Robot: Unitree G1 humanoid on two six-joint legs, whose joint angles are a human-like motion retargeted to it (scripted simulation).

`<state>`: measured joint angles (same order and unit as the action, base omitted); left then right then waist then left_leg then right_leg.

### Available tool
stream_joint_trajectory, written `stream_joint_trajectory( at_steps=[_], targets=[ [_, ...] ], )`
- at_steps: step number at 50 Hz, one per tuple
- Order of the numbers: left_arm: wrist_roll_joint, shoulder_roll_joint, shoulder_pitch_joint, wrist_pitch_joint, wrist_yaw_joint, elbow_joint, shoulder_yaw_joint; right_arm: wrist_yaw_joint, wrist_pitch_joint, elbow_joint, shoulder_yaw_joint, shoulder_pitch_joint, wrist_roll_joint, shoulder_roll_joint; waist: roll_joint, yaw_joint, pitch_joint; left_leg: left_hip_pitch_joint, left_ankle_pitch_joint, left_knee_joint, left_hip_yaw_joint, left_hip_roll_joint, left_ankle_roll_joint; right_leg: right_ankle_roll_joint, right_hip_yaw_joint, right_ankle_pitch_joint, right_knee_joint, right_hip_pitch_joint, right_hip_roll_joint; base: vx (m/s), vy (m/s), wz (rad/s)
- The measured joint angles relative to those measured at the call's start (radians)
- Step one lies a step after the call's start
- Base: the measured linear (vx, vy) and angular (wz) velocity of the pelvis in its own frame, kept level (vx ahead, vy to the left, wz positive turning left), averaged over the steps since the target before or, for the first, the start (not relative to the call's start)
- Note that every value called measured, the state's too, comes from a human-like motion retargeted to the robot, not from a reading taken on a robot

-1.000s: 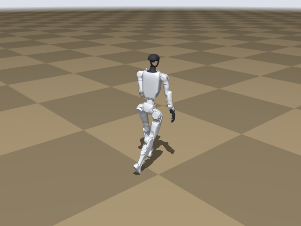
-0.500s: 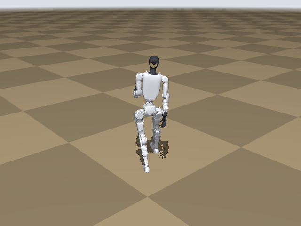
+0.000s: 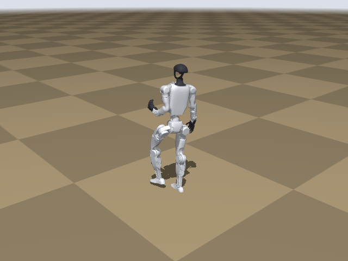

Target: Walk run

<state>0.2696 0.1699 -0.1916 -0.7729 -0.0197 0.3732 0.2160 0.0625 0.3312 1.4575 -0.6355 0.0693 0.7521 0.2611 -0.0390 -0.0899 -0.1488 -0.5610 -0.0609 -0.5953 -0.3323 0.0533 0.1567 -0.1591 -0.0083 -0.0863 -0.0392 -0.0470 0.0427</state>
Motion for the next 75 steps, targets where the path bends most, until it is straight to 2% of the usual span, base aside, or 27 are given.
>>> stream_joint_trajectory(
  at_steps=[4, 10, 13, 15, 18, 21, 23, 26, 30, 35, 37, 41, 42, 43, 45, 47, 50, 52, 53, 54, 57, 60, 62, 67, 71, 73, 75],
  targets=[
    [0.009, 0.024, -0.012, 0.005, 0.033, -0.022, 0.006, -0.001, 0.015, -0.008, 0.015, 0.052, 0.030, 0.028, 0.015, 0.041, 0.015, -0.041, 0.051, 0.337, -0.037, -0.029, 0.040, -0.020, -0.014, -0.029, 0.010, 0.074, 0.040, 0.71, -0.23, 0.08],
    [0.010, 0.029, -0.049, 0.009, 0.034, -0.011, 0.029, -0.026, 0.009, 0.017, 0.033, 0.055, 0.082, 0.025, 0.050, 0.086, -0.003, -0.022, 0.173, 0.554, -0.156, -0.064, -0.013, 0.005, -0.043, 0.007, -0.018, 0.163, 0.050, 0.89, -0.11, 0.00],
    [0.017, 0.028, -0.061, 0.008, 0.031, 0.003, 0.035, -0.046, 0.018, 0.039, 0.029, 0.005, 0.125, 0.003, 0.077, 0.112, -0.034, 0.018, 0.167, 0.500, -0.227, -0.068, 0.057, 0.070, -0.080, 0.134, -0.058, 0.189, 0.021, 1.04, -0.01, -0.05],
    [0.018, 0.027, -0.069, 0.006, 0.027, 0.012, 0.035, -0.078, 0.008, 0.057, 0.015, -0.051, 0.165, -0.022, 0.087, 0.130, -0.055, 0.031, 0.108, 0.502, -0.109, -0.114, 0.105, 0.118, -0.127, 0.291, -0.098, 0.209, 0.005, 1.08, -0.07, -0.05],
    [0.009, 0.016, -0.065, 0.006, 0.017, 0.018, 0.041, -0.156, -0.028, 0.119, 0.014, -0.136, 0.185, -0.069, 0.088, 0.137, -0.070, 0.045, 0.096, 0.426, 0.045, -0.110, 0.105, 0.185, -0.086, 0.583, -0.284, 0.169, 0.028, 1.23, -0.15, 0.22],
    [-0.009, -0.001, -0.023, 0.013, 0.015, 0.023, 0.040, -0.194, -0.072, 0.210, 0.005, -0.182, 0.163, -0.089, 0.107, 0.087, -0.031, 0.143, 0.181, 0.364, 0.064, -0.161, 0.105, 0.221, -0.036, 0.610, -0.730, 0.014, 0.046, 0.97, -0.20, 1.13],
    [-0.018, -0.016, 0.012, 0.017, 0.023, 0.024, 0.039, -0.172, -0.098, 0.240, 0.003, -0.201, 0.161, -0.112, 0.048, 0.093, -0.027, 0.206, 0.195, 0.401, 0.078, -0.108, 0.105, 0.235, 0.013, 0.610, -0.735, -0.050, 0.143, 0.79, -0.03, 0.13],
    [-0.036, -0.016, 0.058, 0.024, 0.039, 0.032, 0.028, -0.140, -0.119, 0.242, -0.001, -0.232, 0.189, -0.134, -0.025, 0.079, -0.015, 0.275, 0.224, 0.427, 0.110, -0.081, 0.105, 0.221, 0.053, 0.460, -0.719, -0.156, 0.171, 0.83, 0.07, 0.32],
    [-0.055, -0.023, 0.081, 0.021, 0.032, 0.019, -0.008, -0.168, -0.107, 0.222, 0.021, -0.284, 0.227, -0.155, -0.073, -0.027, -0.001, 0.374, 0.249, 0.472, 0.165, -0.105, 0.105, 0.217, 0.040, 0.226, -0.609, -0.306, 0.068, 0.85, 0.01, 1.45],
    [-0.067, -0.052, 0.103, 0.013, 0.008, 0.021, -0.030, -0.179, -0.139, 0.237, 0.031, -0.319, 0.259, -0.164, -0.031, -0.103, 0.025, 0.507, 0.304, 0.495, 0.226, -0.190, 0.094, 0.266, 0.079, 0.176, -0.231, -0.383, -0.095, 0.80, -0.17, 1.02],
    [-0.064, -0.066, 0.106, 0.010, 0.004, 0.027, -0.035, -0.168, -0.150, 0.243, 0.032, -0.322, 0.254, -0.168, -0.020, -0.116, 0.039, 0.569, 0.324, 0.502, 0.244, -0.199, 0.076, 0.265, 0.115, 0.116, -0.091, -0.403, -0.118, 0.81, -0.26, 0.72],
    [-0.057, -0.069, 0.092, 0.002, -0.002, 0.044, -0.038, -0.162, -0.155, 0.243, 0.028, -0.318, 0.250, -0.163, -0.034, -0.127, 0.046, 0.656, 0.347, 0.490, 0.253, -0.169, 0.026, 0.353, 0.151, 0.018, 0.093, -0.409, -0.126, 0.87, -0.29, 0.55],
    [-0.056, -0.065, 0.084, 0.000, -0.003, 0.049, -0.037, -0.165, -0.156, 0.243, 0.026, -0.315, 0.249, -0.158, -0.035, -0.129, 0.044, 0.670, 0.342, 0.478, 0.258, -0.166, 0.012, 0.360, 0.139, 0.008, 0.084, -0.404, -0.126, 0.87, -0.32, 0.60],
    [-0.055, -0.060, 0.075, -0.001, -0.005, 0.055, -0.036, -0.168, -0.157, 0.243, 0.025, -0.310, 0.247, -0.152, -0.034, -0.134, 0.038, 0.681, 0.325, 0.463, 0.265, -0.164, -0.006, 0.334, 0.137, 0.004, 0.047, -0.401, -0.118, 0.98, -0.38, 0.79],
    [-0.056, -0.049, 0.049, -0.003, -0.010, 0.065, -0.034, -0.173, -0.162, 0.242, 0.015, -0.302, 0.239, -0.141, -0.029, -0.157, 0.024, 0.699, 0.253, 0.421, 0.287, -0.156, -0.053, 0.332, 0.035, 0.045, -0.013, -0.393, -0.135, 1.06, -0.43, 1.20],
    [-0.056, -0.037, 0.024, -0.006, -0.021, 0.082, -0.022, -0.170, -0.162, 0.242, -0.003, -0.292, 0.224, -0.130, -0.029, -0.196, 0.007, 0.690, 0.105, 0.332, 0.298, -0.128, -0.107, 0.333, 0.106, 0.147, -0.043, -0.361, -0.120, 1.05, -0.51, 1.33],
    [-0.042, -0.018, 0.001, -0.006, -0.016, 0.115, -0.016, -0.136, -0.152, 0.243, -0.024, -0.268, 0.169, -0.113, -0.037, -0.176, 0.002, 0.598, -0.205, 0.068, 0.294, -0.081, -0.194, 0.250, 0.248, 0.147, -0.095, -0.312, -0.068, 0.96, -0.50, 0.73],
    [-0.025, -0.007, 0.004, 0.002, 0.021, 0.126, -0.027, -0.092, -0.148, 0.242, -0.022, -0.230, 0.128, -0.091, -0.012, -0.156, 0.003, 0.496, -0.328, -0.155, 0.247, -0.061, -0.221, 0.221, 0.069, 0.123, -0.102, -0.266, -0.124, 0.62, -0.33, 0.61],
    [-0.019, -0.004, 0.010, 0.003, 0.034, 0.129, -0.031, -0.073, -0.148, 0.240, -0.022, -0.208, 0.112, -0.078, 0.001, -0.150, -0.001, 0.447, -0.372, -0.246, 0.209, -0.033, -0.201, 0.210, -0.013, 0.113, -0.096, -0.241, -0.148, 0.80, -0.38, 0.77],
    [-0.014, -0.001, 0.015, 0.003, 0.035, 0.132, -0.032, -0.061, -0.148, 0.233, -0.025, -0.185, 0.101, -0.065, 0.008, -0.150, -0.004, 0.402, -0.343, -0.313, 0.171, 0.001, -0.163, 0.196, -0.025, 0.101, -0.092, -0.220, -0.142, 0.91, -0.39, 1.00],
    [-0.010, 0.005, 0.019, -0.002, 0.018, 0.129, -0.030, -0.054, -0.138, 0.197, -0.027, -0.118, 0.078, -0.033, 0.027, -0.134, -0.003, 0.287, -0.170, -0.406, 0.088, 0.042, -0.061, 0.174, -0.002, 0.081, -0.067, -0.155, -0.111, 0.78, -0.29, 0.58],
    [-0.013, 0.005, 0.016, -0.005, 0.009, 0.109, -0.019, -0.052, -0.097, 0.136, -0.012, -0.055, 0.065, -0.006, 0.068, -0.031, 0.007, 0.159, -0.056, -0.371, 0.036, -0.027, -0.060, 0.173, -0.031, 0.080, -0.023, -0.091, -0.120, 0.66, -0.22, -0.84],
    [-0.006, -0.003, 0.013, -0.006, 0.001, 0.092, -0.014, -0.034, -0.058, 0.090, 0.001, -0.022, 0.052, 0.008, 0.083, 0.027, 0.010, 0.085, 0.004, -0.269, 0.024, -0.051, -0.055, 0.163, -0.030, 0.068, 0.000, -0.055, -0.102, 0.70, -0.19, -0.66],
    [0.017, -0.003, 0.007, -0.005, 0.016, 0.069, -0.003, 0.011, 0.009, -0.005, 0.013, 0.049, 0.032, 0.054, 0.062, 0.087, 0.028, 0.005, 0.069, 0.144, -0.057, -0.033, 0.036, 0.121, -0.069, 0.007, 0.024, 0.036, -0.024, 0.76, -0.13, 0.19],
    [0.019, 0.022, -0.012, 0.003, 0.034, 0.071, 0.015, 0.003, 0.030, -0.029, 0.010, 0.074, 0.031, 0.066, 0.062, 0.099, 0.022, -0.006, 0.159, 0.470, -0.080, -0.109, 0.079, 0.090, -0.111, -0.034, 0.026, 0.104, 0.009, 0.71, -0.05, 0.36],
    [0.013, 0.032, -0.024, 0.005, 0.032, 0.075, 0.027, -0.005, 0.035, -0.023, 0.008, 0.070, 0.026, 0.059, 0.077, 0.108, 0.010, 0.009, 0.191, 0.566, -0.110, -0.138, 0.100, 0.082, -0.126, -0.036, 0.014, 0.130, 0.009, 1.06, -0.01, 0.14],
    [0.004, 0.038, -0.034, 0.006, 0.025, 0.081, 0.047, -0.008, 0.039, -0.009, 0.006, 0.055, 0.027, 0.038, 0.109, 0.141, 0.004, 0.042, 0.188, 0.560, -0.180, -0.111, 0.105, 0.069, -0.090, -0.007, -0.010, 0.157, 0.014, 1.04, -0.20, -0.49]
  ],
)
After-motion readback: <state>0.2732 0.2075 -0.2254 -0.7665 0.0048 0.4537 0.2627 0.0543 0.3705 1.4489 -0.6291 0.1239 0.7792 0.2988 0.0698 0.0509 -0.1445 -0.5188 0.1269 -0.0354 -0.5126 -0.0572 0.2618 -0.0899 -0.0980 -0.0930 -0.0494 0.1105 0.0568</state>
